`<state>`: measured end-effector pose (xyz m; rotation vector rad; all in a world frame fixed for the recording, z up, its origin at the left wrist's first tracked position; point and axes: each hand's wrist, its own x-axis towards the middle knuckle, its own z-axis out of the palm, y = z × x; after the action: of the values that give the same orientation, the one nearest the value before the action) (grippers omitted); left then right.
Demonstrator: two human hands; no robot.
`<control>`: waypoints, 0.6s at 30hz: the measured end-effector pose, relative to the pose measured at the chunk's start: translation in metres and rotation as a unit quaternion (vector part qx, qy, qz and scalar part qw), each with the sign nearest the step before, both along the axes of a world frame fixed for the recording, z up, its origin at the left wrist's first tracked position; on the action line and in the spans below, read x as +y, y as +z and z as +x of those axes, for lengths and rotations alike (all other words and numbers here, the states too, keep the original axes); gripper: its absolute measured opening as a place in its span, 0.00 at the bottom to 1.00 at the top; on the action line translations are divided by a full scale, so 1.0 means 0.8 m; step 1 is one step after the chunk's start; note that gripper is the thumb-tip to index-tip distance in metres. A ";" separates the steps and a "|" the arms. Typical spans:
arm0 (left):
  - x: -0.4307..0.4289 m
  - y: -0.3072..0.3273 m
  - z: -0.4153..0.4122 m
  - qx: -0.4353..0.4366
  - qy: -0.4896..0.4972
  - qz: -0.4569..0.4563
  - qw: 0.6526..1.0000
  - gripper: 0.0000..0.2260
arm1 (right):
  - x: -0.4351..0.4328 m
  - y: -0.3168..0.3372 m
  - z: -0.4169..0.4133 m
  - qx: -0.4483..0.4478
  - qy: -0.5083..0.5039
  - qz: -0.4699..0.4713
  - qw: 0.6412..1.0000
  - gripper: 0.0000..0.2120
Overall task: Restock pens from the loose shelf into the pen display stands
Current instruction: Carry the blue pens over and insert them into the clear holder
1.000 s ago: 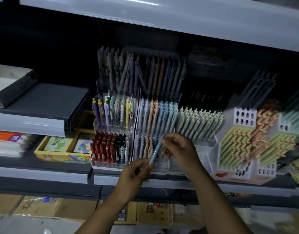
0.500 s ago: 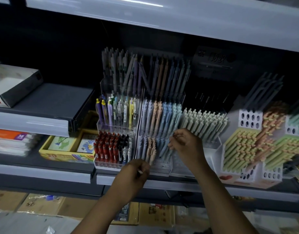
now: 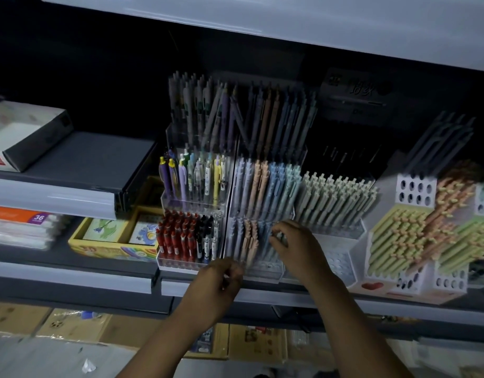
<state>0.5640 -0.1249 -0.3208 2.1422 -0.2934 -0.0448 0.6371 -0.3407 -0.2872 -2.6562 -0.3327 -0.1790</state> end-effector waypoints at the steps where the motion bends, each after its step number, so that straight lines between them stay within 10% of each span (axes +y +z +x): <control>1: 0.000 -0.001 -0.001 0.005 0.001 -0.001 1.000 0.05 | 0.002 0.000 0.000 0.001 -0.001 -0.009 1.000 0.08; 18: 0.013 0.090 -0.020 -0.014 0.092 0.008 0.996 0.05 | 0.009 0.029 -0.001 0.048 0.006 0.057 0.997 0.14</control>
<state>0.5482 -0.1142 -0.2489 2.1775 -0.1101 0.0899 0.6364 -0.3336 -0.2644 -2.5397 -0.2972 -0.0644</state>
